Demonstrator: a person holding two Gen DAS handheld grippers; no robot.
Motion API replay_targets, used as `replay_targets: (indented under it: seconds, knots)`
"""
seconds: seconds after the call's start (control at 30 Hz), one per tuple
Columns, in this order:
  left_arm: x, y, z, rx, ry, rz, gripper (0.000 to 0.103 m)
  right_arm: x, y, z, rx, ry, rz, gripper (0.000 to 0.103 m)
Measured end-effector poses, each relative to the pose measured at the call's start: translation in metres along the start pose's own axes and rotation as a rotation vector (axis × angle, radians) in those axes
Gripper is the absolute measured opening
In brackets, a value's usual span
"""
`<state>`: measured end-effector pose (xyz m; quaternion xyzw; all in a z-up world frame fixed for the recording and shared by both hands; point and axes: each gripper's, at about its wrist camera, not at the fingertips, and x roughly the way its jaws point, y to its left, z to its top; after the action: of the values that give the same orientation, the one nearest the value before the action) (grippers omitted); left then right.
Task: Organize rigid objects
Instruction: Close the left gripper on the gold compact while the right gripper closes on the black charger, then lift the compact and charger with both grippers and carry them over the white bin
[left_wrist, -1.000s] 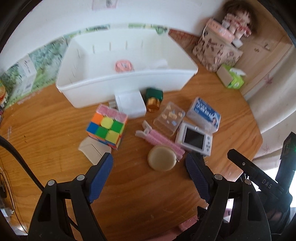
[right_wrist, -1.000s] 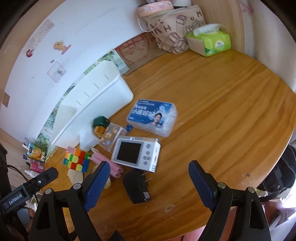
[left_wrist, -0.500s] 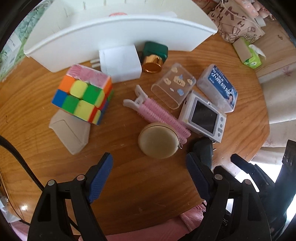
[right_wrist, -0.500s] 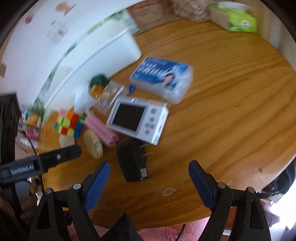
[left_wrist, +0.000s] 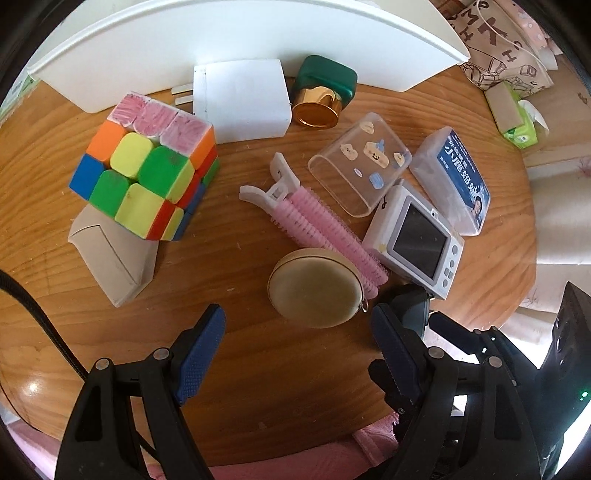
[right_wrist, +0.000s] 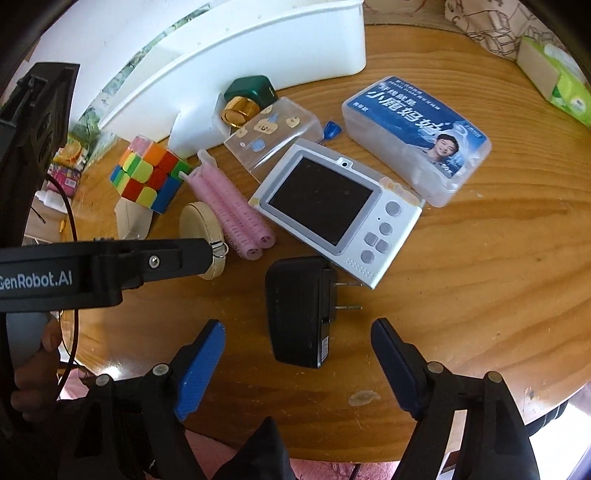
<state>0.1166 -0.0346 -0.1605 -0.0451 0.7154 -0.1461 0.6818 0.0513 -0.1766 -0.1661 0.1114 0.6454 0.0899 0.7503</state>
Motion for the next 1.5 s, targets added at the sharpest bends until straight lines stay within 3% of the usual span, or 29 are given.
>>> replay_targets:
  seconds: [0.23, 0.47, 0.6, 0.9, 1.27, 1.5]
  knots:
    - [0.01, -0.006, 0.009, -0.006, 0.031, -0.005, 0.082, 0.004, 0.003, 0.011, -0.028, 0.023, -0.015, 0.072]
    - [0.018, -0.003, 0.011, -0.042, 0.064, -0.06, 0.059, 0.008, 0.006, 0.023, -0.083, 0.048, -0.078, 0.062]
    - [0.016, 0.002, 0.01, -0.071, 0.05, -0.083, 0.059, 0.011, 0.013, 0.029, -0.112, 0.062, -0.107, 0.054]
    - [0.009, 0.018, -0.002, -0.101, 0.037, -0.097, 0.059, 0.009, 0.017, 0.02, -0.134, 0.067, -0.117, 0.054]
    - [-0.005, 0.015, -0.006, -0.049, -0.022, -0.114, 0.059, 0.01, 0.029, 0.006, -0.117, 0.04, -0.115, 0.054]
    - [-0.025, 0.018, -0.013, -0.033, -0.107, -0.191, 0.059, -0.001, 0.042, -0.006, -0.108, -0.015, -0.116, 0.054]
